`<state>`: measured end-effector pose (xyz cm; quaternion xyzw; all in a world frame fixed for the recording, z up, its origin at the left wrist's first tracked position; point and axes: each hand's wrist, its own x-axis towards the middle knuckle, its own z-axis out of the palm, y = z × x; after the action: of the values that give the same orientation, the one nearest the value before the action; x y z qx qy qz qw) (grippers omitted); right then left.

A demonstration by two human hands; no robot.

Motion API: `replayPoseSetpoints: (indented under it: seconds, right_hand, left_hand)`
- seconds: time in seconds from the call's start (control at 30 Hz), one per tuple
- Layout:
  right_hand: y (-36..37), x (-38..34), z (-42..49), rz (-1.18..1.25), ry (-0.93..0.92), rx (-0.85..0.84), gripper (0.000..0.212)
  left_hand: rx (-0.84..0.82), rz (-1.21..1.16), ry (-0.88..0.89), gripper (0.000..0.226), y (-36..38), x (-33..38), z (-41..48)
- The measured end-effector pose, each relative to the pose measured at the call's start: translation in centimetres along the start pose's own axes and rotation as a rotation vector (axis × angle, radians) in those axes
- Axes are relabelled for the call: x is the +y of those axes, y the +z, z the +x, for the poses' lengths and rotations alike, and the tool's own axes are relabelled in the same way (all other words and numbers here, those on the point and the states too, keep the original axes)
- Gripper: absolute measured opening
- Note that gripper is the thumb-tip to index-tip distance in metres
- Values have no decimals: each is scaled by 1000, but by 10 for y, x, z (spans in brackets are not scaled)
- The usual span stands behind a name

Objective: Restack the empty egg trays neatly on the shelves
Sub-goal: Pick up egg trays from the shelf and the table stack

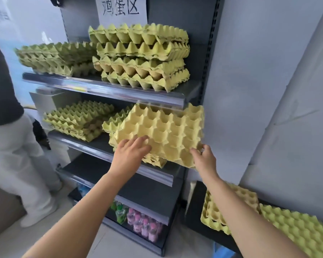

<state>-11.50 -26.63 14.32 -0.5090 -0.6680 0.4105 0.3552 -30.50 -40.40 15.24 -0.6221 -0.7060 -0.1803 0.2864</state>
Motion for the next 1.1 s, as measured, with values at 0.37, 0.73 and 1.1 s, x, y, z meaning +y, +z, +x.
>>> replayPoseSetpoints:
  seconds: [0.37, 0.73, 1.1]
  right_hand:
    - [118, -77, 49, -372, -165, 64, 64]
    - [161, -78, 113, -685, -151, -14, 68]
    - [156, -66, 101, -753, -288, 3, 60]
  left_hand:
    - [-21, -53, -280, 32, 43, -130, 29]
    - [-174, -181, -406, 27, 110, -176, 71]
    - [-156, -112, -293, 18, 112, -170, 62]
